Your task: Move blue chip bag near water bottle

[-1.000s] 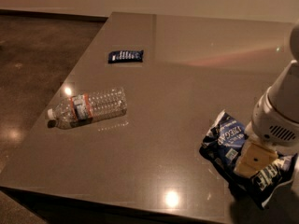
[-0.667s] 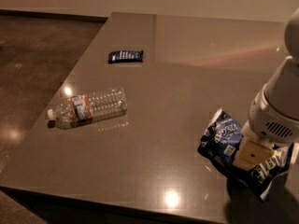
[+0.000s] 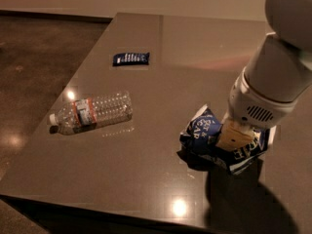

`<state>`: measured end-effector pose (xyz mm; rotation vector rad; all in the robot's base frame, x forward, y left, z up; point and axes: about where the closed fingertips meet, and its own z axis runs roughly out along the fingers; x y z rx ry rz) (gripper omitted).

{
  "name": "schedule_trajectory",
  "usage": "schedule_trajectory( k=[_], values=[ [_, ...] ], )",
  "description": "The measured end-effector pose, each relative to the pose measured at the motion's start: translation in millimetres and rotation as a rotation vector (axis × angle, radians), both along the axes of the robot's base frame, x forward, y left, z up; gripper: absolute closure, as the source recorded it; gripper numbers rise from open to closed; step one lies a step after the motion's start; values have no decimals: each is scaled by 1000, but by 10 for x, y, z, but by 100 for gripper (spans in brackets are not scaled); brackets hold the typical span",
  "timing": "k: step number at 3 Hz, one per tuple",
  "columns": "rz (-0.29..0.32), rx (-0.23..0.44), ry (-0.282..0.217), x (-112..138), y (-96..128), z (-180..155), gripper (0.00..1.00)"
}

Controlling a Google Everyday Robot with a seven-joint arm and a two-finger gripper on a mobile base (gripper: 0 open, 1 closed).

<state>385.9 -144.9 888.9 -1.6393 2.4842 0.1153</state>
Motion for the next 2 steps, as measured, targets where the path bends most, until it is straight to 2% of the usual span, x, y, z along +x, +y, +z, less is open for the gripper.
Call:
schedule_trajectory(
  k=[2],
  values=[
    [125,125,2,259,690,16,100]
  ],
)
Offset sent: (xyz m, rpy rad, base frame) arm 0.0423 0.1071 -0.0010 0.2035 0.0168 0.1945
